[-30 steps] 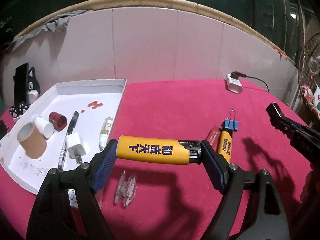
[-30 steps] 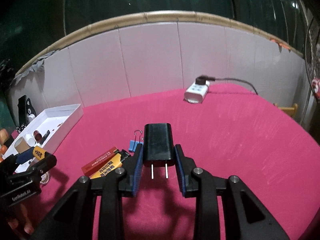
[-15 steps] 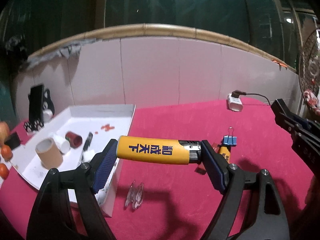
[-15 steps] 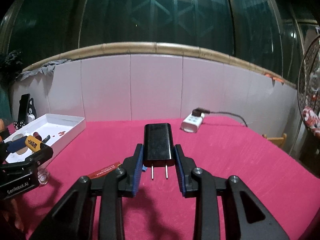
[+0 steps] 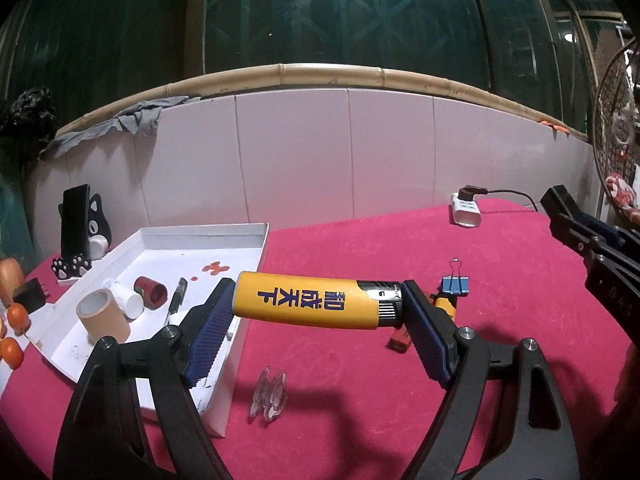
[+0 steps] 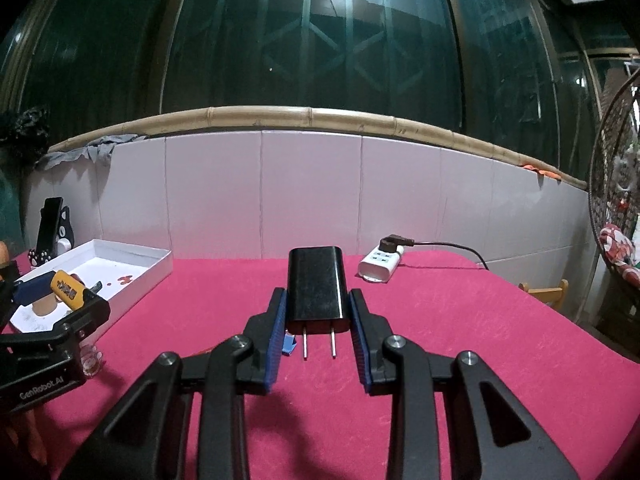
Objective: Organize rigid objects
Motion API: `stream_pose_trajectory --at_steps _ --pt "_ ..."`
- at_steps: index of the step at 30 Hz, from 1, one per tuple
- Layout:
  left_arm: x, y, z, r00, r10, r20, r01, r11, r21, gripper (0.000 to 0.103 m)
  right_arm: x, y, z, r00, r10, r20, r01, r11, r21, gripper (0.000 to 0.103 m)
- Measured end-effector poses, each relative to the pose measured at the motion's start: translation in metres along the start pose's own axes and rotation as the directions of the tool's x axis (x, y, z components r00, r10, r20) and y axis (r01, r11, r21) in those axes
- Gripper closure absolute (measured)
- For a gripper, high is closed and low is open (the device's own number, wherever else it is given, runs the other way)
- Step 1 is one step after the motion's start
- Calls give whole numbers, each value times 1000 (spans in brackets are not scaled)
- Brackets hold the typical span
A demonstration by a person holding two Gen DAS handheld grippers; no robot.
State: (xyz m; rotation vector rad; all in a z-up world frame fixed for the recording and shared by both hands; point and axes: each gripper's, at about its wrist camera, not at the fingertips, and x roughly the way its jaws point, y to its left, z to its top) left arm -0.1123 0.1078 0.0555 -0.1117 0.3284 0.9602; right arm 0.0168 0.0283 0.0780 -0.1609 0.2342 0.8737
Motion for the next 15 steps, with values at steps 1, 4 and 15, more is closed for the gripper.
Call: stream_pose_trajectory --at_steps 1,4,15 --pt "0 0 0 1000 1 0 -1 1000 0 20 -1 0 0 1000 -1 6 1 1000 -1 73" --pt "-2 1 0 1000 2 5 -2 1000 -8 20 -4 2 2 1000 8 15 -8 1000 -6 73" --pt "-2 10 3 1000 -6 -6 6 999 -47 20 -24 21 12 996 52 76 -48 997 -63 73"
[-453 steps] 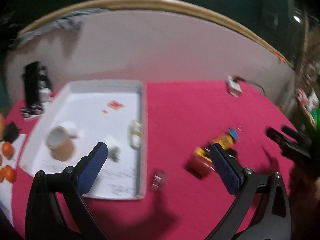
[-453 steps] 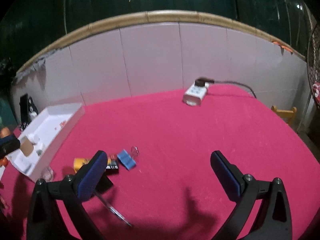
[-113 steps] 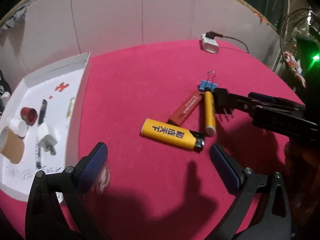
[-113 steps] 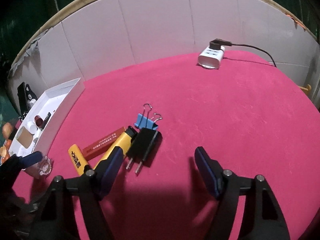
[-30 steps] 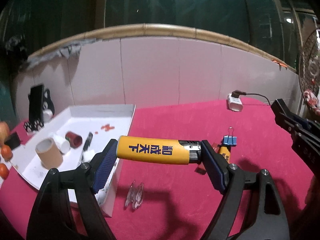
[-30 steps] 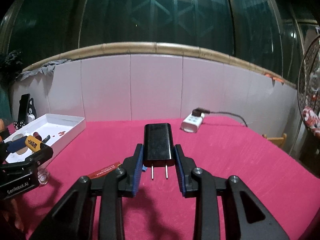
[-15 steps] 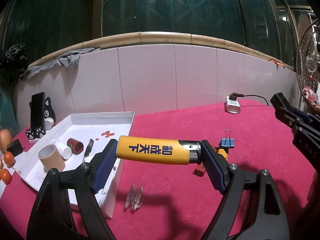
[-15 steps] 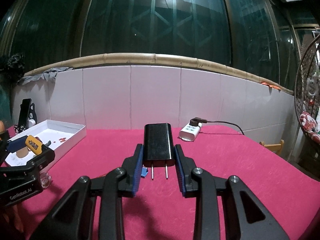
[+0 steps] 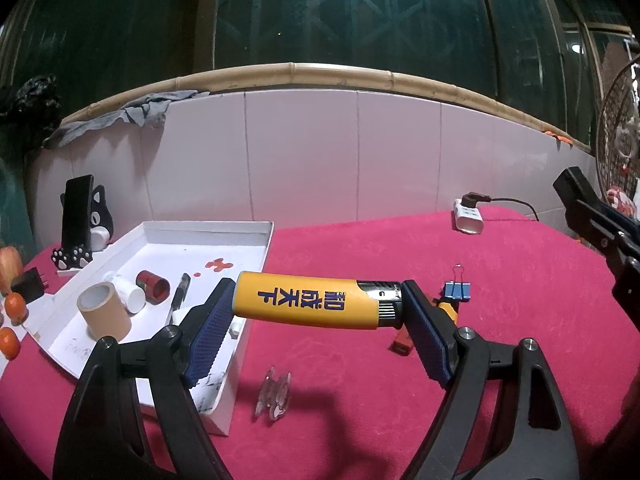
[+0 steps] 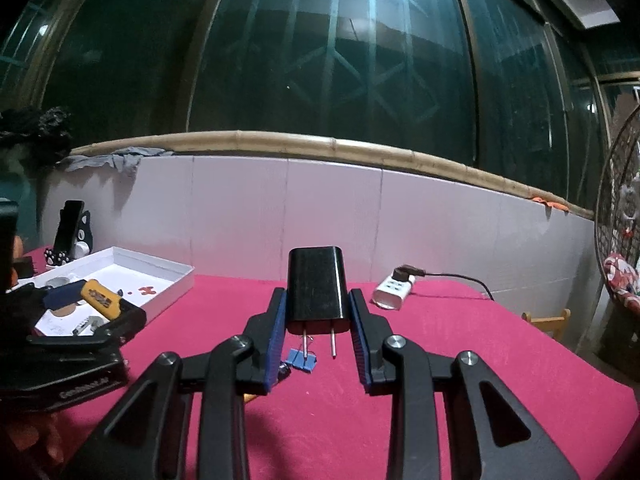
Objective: Organize rigid objects
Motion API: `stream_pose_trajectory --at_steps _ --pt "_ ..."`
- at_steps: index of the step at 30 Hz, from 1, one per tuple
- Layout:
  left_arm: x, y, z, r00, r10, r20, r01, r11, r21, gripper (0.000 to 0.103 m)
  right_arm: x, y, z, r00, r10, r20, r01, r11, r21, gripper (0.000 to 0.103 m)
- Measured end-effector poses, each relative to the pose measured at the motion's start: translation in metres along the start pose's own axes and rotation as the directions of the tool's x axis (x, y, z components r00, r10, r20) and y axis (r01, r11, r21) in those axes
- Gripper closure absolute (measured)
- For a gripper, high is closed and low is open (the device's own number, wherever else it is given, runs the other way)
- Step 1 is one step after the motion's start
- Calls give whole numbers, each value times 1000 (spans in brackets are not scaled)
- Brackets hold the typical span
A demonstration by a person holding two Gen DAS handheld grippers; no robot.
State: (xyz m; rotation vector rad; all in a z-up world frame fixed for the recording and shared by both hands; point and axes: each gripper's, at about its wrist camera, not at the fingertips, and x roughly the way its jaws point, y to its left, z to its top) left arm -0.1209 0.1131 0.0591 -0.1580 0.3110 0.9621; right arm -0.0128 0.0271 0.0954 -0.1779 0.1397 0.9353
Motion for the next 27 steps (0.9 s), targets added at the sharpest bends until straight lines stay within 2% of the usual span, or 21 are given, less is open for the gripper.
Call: stream_pose_trajectory --at_steps 14,24,27 --pt "-19 23 27 1000 16 -9 -17 999 -33 20 -6 12 13 999 39 2 -39 999 -7 73" --pt "-25 46 32 999 49 -19 -51 996 -73 20 -10 30 24 997 73 16 -72 996 -55 73" --pt "-27 57 32 998 56 -26 -58 993 -104 20 -8 21 24 997 77 -18 -77 997 5 73"
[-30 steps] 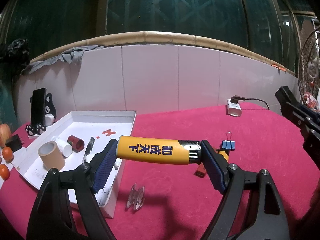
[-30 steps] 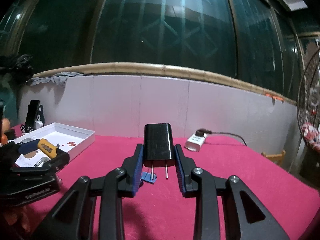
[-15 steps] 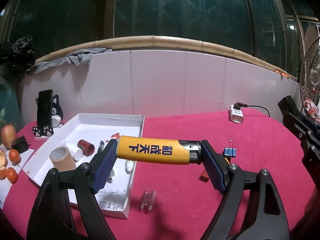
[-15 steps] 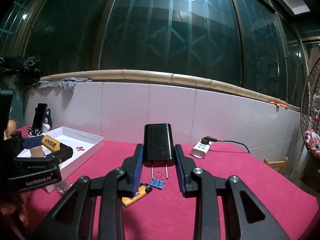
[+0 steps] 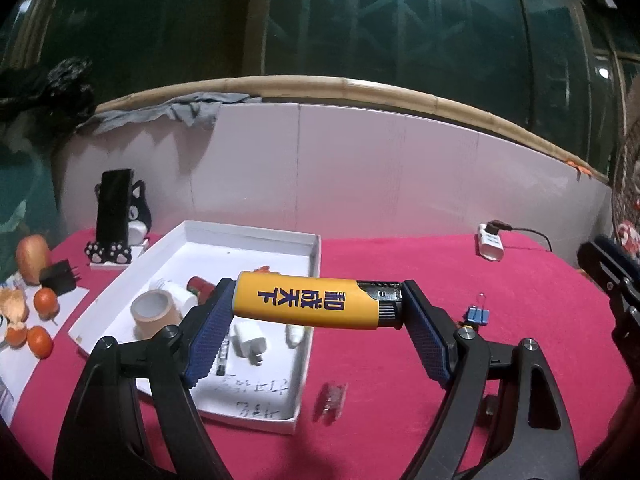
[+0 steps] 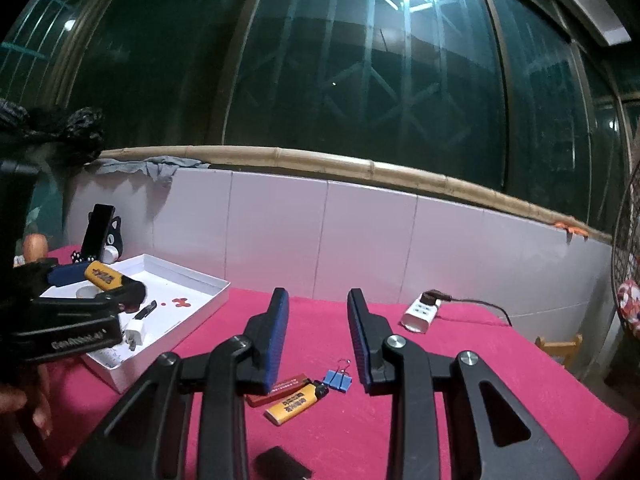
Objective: Organize rigid objects
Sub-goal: 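Carry the black charger plug in the right tool while the left tool carries the yellow lighter over the tray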
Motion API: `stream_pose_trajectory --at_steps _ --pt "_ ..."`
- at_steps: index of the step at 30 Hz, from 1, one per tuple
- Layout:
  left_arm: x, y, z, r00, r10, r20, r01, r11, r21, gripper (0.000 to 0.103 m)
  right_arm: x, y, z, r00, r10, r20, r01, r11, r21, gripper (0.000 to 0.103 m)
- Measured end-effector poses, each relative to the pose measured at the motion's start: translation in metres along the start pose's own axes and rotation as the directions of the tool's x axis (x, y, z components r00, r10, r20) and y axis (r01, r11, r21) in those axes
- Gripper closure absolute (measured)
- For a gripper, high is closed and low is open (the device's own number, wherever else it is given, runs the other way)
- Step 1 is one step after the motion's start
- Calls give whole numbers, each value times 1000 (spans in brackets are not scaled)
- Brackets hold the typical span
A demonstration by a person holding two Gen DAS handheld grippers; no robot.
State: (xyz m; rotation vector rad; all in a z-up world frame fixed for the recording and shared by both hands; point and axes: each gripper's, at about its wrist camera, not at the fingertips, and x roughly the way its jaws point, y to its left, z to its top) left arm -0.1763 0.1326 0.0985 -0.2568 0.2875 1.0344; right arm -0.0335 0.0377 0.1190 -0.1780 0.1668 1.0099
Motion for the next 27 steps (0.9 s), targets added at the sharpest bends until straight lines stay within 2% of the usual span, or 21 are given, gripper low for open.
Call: stream_pose_trajectory --at_steps 2,3,4,5,6,9,11,14,17,20,21,22,24,27 --pt "-2 6 1 1000 3 1 -3 1000 -15 20 9 -15 -2 997 25 -76 -20 998 63 71" --pt "-3 8 2 1000 2 4 -2 1000 -21 20 11 -20 -3 995 25 -100 -17 997 79 58" --pt "-4 9 2 1000 0 7 0 1000 -29 20 14 -25 -7 992 14 -127 -4 996 84 35" --pt "-3 11 2 1000 -3 7 4 999 -32 20 16 -31 -11 989 1 -150 12 996 85 28" --pt "-3 11 2 1000 -6 3 6 999 -34 20 17 -36 -16 985 -8 -174 24 996 91 25" --pt "0 11 1 1000 -12 -11 11 999 -38 21 26 -41 -34 957 28 -290 -2 996 89 25" --pt "0 11 -1 1000 -20 -19 19 999 -40 21 31 -34 -48 930 90 -358 -70 995 69 25" --pt "3 10 -3 999 -28 -33 27 999 -39 20 45 -11 -72 856 190 -481 -216 976 2 25" --pt "4 9 -6 998 -34 -44 32 999 -37 20 55 9 -85 802 229 -552 -303 952 -45 26" --pt "5 7 -7 998 -39 -52 37 999 -34 20 66 16 -84 781 255 -569 -341 939 -48 27" --pt "5 7 -8 998 -43 -54 41 999 -34 20 70 19 -86 770 260 -582 -355 934 -52 33" --pt "5 6 -8 998 -44 -55 42 999 -33 20 73 23 -89 752 266 -603 -373 926 -55 45" --pt "5 6 -8 998 -45 -54 43 999 -31 20 75 27 -93 732 269 -626 -391 918 -62 58" --pt "4 6 -7 997 -47 -54 45 998 -31 20 66 33 -94 745 252 -617 -400 910 -111 58"
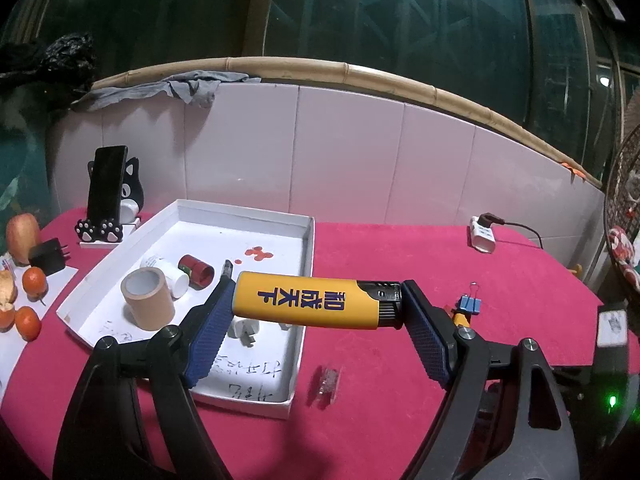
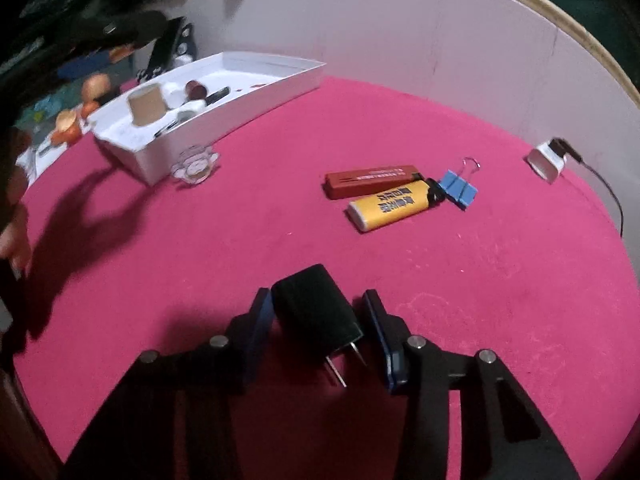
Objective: Organize rigid objects
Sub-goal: 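Carry the black charger plug in the right tool while the left tool carries the yellow lighter over the tray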
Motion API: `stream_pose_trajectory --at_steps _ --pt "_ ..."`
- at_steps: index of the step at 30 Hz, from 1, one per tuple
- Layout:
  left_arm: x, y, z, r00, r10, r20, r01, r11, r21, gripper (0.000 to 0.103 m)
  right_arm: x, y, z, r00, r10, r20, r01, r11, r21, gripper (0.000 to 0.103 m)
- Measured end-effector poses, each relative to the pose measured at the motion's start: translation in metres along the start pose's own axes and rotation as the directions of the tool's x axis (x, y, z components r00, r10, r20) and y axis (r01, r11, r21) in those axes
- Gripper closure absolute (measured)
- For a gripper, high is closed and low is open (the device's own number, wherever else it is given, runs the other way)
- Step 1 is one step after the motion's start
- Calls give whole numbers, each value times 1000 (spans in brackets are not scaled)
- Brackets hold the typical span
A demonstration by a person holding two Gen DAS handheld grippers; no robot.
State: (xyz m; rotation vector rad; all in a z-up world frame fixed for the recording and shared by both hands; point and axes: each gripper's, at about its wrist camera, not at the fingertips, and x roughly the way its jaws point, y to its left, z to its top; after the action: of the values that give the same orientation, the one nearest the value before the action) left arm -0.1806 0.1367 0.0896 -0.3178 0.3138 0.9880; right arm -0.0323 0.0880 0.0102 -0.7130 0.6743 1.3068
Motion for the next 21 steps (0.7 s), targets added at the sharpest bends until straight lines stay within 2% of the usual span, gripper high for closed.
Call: stream_pose_trajectory --at_steps 6,12,15,21 --pt "-2 -2 1 1000 3 2 -3 1000 14 20 -28 -9 10 994 7 111 -17 996 93 58" --pt "-4 -4 3 1000 12 6 -12 1000 28 20 -67 -13 31 966 -7 260 -34 988 153 58" --pt "-5 -4 3 1000 14 6 -14 999 30 20 -80 -13 41 953 -5 303 -47 985 166 58" --pt "-10 0 5 999 27 17 -28 999 38 20 -88 -13 55 941 -2 337 -62 982 177 58"
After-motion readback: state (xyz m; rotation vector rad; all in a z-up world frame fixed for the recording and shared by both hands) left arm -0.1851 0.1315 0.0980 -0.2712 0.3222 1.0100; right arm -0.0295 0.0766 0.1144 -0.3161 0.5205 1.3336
